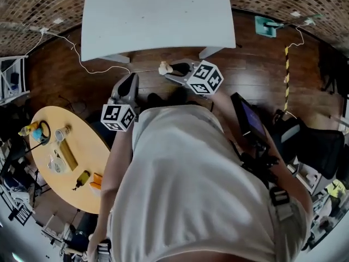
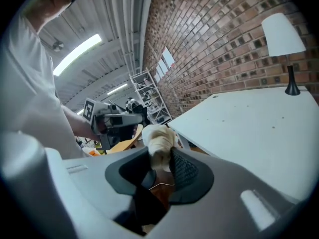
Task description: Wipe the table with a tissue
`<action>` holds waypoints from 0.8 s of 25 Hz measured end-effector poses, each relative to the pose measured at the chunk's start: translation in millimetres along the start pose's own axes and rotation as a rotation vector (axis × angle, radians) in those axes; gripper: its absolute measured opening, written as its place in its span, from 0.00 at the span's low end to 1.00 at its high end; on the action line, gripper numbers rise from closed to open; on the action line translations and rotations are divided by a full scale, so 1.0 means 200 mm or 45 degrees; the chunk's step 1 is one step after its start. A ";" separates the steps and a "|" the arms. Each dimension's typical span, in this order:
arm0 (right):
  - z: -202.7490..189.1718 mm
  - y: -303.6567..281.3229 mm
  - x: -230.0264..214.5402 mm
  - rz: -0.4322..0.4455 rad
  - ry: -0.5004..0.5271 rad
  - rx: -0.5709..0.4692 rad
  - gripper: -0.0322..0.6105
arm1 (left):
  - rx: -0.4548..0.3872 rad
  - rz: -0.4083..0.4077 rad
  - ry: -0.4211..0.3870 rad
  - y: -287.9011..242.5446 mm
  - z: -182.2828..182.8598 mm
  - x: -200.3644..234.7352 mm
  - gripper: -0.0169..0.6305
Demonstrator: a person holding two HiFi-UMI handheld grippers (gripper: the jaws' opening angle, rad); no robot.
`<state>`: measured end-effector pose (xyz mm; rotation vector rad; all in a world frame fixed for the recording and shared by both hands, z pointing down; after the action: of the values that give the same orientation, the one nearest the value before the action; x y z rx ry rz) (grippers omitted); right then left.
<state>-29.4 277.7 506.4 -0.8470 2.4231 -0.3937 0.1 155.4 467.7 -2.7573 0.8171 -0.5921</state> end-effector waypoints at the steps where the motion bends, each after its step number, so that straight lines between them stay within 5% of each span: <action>1: 0.01 0.00 -0.02 -0.008 -0.017 -0.015 0.24 | 0.007 -0.008 0.000 -0.02 0.01 0.02 0.03; 8: 0.16 -0.11 -0.20 -0.083 -0.135 -0.113 0.24 | 0.044 -0.110 0.032 -0.17 0.03 0.23 0.03; 16: 0.29 -0.25 -0.55 -0.386 -0.157 0.081 0.24 | 0.072 -0.316 -0.015 -0.40 0.21 0.49 0.03; 20: 0.37 -0.27 -0.67 -0.566 -0.113 0.068 0.24 | 0.096 -0.360 -0.002 -0.45 0.24 0.61 0.03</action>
<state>128.5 316.5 521.7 -1.3515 2.1217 -0.5677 157.9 165.0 490.8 -2.8225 0.3963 -0.6548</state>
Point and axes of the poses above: the fingertips, and each gripper's own axes: y backward along the fingers, x to its left, z out of its top, the point moved 2 cm from there along y, backward along the fingers, and after that the axes turned 6 degrees about -z, right-handed, at the moved point
